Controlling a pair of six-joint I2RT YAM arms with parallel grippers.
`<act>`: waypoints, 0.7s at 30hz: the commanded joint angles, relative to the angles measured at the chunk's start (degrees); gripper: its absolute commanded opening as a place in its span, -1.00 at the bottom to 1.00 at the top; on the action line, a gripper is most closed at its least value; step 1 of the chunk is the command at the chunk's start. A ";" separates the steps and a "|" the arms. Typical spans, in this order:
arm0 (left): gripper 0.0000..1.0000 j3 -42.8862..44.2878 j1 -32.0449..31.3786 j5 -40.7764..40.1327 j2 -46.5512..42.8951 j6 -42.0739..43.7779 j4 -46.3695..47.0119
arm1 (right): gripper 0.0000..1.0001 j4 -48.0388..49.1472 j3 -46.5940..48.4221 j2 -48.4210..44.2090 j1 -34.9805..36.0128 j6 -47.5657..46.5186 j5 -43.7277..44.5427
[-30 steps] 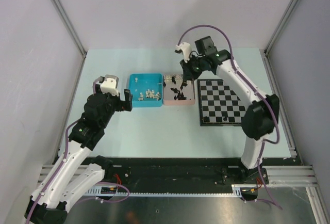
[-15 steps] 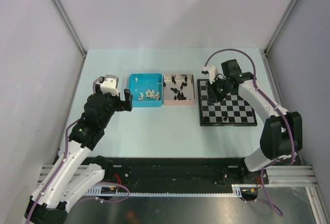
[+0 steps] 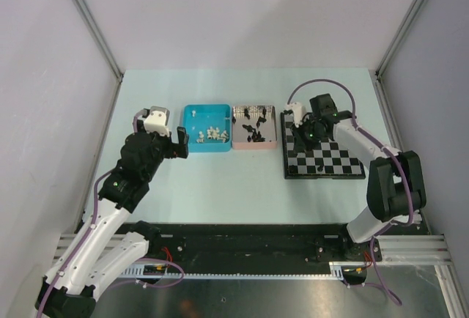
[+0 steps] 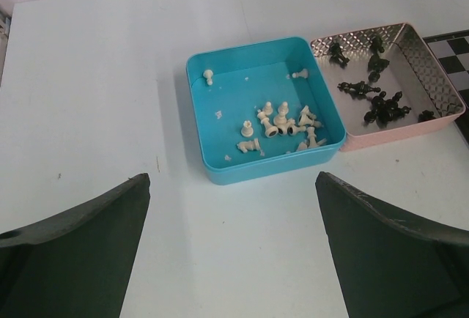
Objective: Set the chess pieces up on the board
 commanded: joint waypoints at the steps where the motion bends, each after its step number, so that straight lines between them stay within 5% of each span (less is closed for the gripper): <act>1: 1.00 -0.20 0.48 -0.36 -0.17 1.78 2.10 | -0.85 3.55 0.07 1.87 2.63 -0.42 2.17; 21: 0.99 -0.20 0.48 0.25 -0.17 1.69 2.01 | -0.82 2.41 -0.19 4.87 5.54 -1.30 6.04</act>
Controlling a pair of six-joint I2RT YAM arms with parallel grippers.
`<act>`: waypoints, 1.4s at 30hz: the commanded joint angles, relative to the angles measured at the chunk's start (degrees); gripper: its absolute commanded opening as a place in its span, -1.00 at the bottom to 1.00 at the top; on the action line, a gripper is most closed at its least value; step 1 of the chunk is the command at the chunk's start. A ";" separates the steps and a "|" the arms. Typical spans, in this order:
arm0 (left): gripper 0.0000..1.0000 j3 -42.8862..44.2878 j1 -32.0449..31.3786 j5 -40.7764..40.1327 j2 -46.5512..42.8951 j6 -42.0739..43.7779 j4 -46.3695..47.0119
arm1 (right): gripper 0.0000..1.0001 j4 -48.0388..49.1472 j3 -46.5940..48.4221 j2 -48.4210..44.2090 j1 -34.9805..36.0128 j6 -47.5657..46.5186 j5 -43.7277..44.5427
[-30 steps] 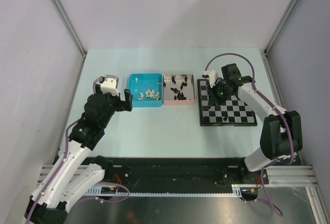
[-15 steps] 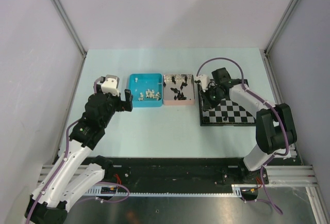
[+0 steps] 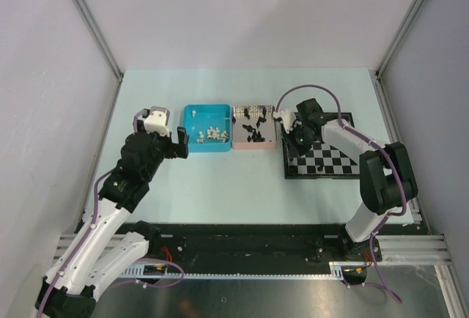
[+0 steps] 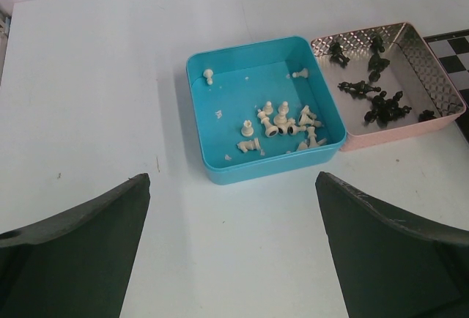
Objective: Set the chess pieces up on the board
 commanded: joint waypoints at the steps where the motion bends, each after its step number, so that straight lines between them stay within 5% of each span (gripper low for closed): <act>1: 0.99 -0.05 0.44 0.23 -0.23 1.69 2.10 | -0.82 0.49 -0.37 -0.12 0.42 -0.86 1.27; 28: 1.00 -0.05 0.44 0.23 -0.41 1.69 2.01 | -0.73 0.05 -0.90 1.20 0.51 -1.04 2.15; 42: 0.99 -0.14 0.44 0.41 -0.06 1.69 2.10 | -0.15 1.55 0.76 -4.33 -0.71 -0.77 0.93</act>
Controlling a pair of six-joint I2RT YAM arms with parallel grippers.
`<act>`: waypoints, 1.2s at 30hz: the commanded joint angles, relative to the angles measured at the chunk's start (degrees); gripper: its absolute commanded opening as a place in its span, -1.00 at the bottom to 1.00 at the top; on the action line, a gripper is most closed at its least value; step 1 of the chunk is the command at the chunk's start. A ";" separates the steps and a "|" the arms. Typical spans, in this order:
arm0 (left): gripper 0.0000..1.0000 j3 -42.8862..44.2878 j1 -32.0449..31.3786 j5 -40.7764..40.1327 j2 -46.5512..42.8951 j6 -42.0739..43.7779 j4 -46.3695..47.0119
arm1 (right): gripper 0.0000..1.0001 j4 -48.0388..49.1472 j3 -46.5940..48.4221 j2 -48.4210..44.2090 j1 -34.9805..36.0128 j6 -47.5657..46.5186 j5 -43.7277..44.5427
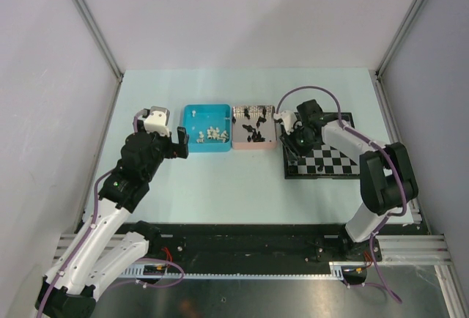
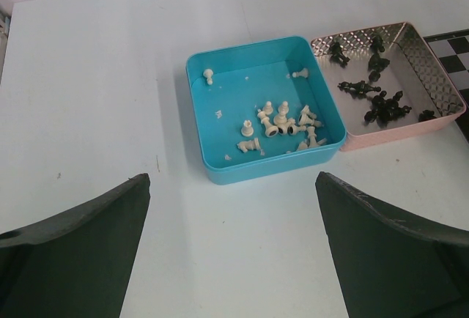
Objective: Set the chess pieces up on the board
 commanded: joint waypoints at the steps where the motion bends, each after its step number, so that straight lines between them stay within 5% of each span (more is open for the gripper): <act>1: 0.99 -0.05 0.44 0.30 0.01 1.60 2.10 | -0.15 1.35 2.21 -5.08 -1.00 -0.88 -0.98; 8: 0.99 -0.14 0.44 -0.40 -0.43 1.69 2.10 | -0.02 1.78 7.40 -5.96 -0.65 -2.29 -7.04; 16: 1.00 -0.23 0.44 -1.37 -0.52 1.87 2.10 | 0.02 2.41 20.92 5.96 3.21 6.74 -14.07; 24: 0.99 -0.31 0.44 -1.99 -0.69 2.04 2.10 | 0.00 -2.78 38.06 20.22 6.64 7.55 -6.61; 36: 0.99 -0.14 0.44 -1.11 -0.52 2.04 2.10 | -0.16 -5.07 42.56 28.23 7.08 5.97 -0.81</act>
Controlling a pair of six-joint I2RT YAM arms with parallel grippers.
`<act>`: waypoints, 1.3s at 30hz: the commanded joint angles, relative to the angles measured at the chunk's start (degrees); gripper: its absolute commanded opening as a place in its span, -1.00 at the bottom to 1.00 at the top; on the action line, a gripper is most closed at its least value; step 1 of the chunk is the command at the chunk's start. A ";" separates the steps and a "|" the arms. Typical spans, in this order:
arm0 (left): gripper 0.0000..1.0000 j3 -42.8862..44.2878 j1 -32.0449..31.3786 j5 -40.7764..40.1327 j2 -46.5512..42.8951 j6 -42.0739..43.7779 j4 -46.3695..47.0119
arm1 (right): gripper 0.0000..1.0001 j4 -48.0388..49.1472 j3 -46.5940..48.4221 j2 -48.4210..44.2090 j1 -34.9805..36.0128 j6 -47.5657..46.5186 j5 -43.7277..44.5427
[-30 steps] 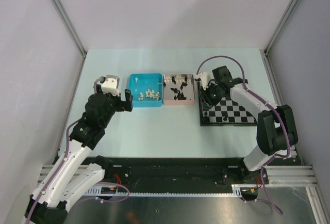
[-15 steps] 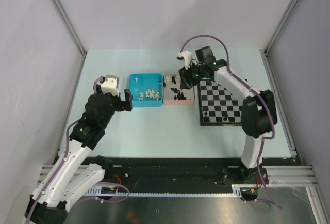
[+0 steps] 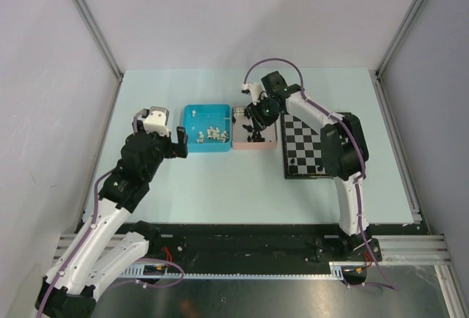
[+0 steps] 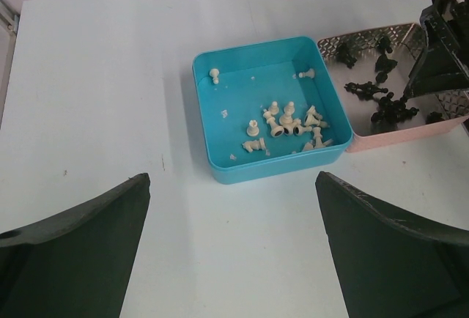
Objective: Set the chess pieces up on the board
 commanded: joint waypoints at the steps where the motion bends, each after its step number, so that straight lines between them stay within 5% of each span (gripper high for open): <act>1: 0.99 -0.03 0.41 0.01 -0.56 1.91 1.92 | -0.17 -0.87 3.65 2.00 0.07 -0.68 2.19; 12: 0.99 -0.03 0.41 0.10 -0.56 2.00 2.01 | -0.30 -2.19 5.85 4.99 0.07 -1.03 2.89; 24: 0.99 -0.12 0.41 -0.08 -0.65 2.00 2.01 | -0.79 -2.37 5.85 0.26 0.07 -2.26 2.90; 39: 0.99 -0.12 0.41 -0.43 -1.00 2.00 1.92 | -0.86 1.59 2.87 -9.94 -1.78 10.65 0.26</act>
